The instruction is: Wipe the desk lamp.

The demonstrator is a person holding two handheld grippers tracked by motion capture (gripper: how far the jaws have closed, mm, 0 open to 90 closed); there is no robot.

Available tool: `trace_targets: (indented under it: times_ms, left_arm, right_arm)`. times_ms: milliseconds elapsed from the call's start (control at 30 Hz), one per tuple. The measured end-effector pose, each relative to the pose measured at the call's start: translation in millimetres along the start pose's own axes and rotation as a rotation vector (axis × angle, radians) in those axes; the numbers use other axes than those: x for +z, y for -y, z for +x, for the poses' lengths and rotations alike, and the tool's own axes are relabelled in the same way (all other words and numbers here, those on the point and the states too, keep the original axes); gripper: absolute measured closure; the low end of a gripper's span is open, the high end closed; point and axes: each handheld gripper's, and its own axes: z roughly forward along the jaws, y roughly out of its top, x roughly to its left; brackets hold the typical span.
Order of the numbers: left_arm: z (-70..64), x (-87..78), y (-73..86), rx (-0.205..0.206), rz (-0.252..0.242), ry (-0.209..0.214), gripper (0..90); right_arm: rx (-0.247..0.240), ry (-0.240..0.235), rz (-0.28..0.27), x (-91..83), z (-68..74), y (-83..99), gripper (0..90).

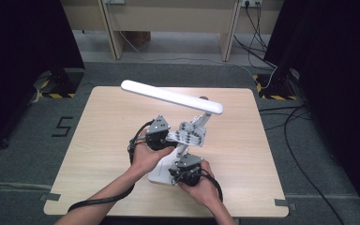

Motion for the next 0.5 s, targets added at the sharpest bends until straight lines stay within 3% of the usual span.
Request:
trace_targets:
  times_ms: [500]
  left_arm:
    - [8.6,6.7,17.9,-0.029,0.048,-0.017,82.8]
  right_arm:
    - [0.001,-0.005,-0.003,0.4,0.1,0.1,60.0]
